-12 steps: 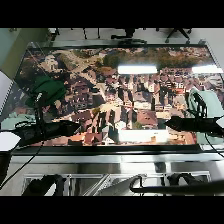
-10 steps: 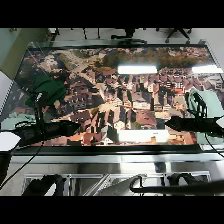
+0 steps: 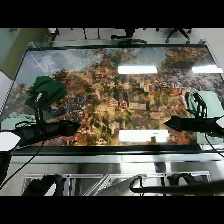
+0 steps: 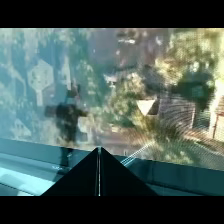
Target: Fold the shirts.
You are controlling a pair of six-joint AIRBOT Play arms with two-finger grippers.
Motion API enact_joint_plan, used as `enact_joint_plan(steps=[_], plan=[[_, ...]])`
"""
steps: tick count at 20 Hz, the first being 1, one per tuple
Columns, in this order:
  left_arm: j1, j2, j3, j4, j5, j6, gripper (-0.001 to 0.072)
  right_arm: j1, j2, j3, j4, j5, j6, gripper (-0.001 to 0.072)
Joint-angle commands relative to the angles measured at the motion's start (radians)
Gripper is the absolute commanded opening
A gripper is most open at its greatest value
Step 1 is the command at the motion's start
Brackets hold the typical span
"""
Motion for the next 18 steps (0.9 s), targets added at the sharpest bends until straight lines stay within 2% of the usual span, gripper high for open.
enact_joint_plan(steps=[1,7,10,12,14,15,16,17,18], plan=[[0.001,0.001,0.000,-0.002,0.008,0.000,0.0017,0.001,0.000,0.000,0.000,0.000,0.000,0.0019],[0.002,0.001,0.000,0.003,0.417,0.000,0.0016,0.001,0.000,0.000,0.001,-0.004,0.000,0.0019],[0.015,-0.020,0.000,0.095,0.656,0.002,0.0018,0.001,-0.005,0.000,0.006,-0.017,0.001,0.0019],[0.068,-0.067,0.001,0.226,0.710,0.005,0.0019,0.000,-0.013,0.000,0.047,-0.031,0.001,0.0020],[0.185,-0.152,0.019,0.390,0.712,0.004,0.0022,0.000,-0.027,0.000,0.106,-0.055,0.000,0.0020],[0.257,-0.205,0.044,0.431,0.701,0.005,0.0240,0.000,-0.035,0.000,0.111,-0.069,0.000,0.0039],[0.333,-0.260,0.071,0.431,0.710,0.004,0.0700,-0.002,-0.043,0.000,0.107,-0.080,0.000,0.0222],[0.412,-0.321,0.106,0.423,0.716,0.004,0.0690,-0.002,-0.052,0.000,0.100,-0.093,0.000,0.0448],[0.477,-0.386,0.149,0.423,0.705,0.004,0.0690,-0.002,-0.064,0.000,0.100,-0.108,0.000,0.0521]])
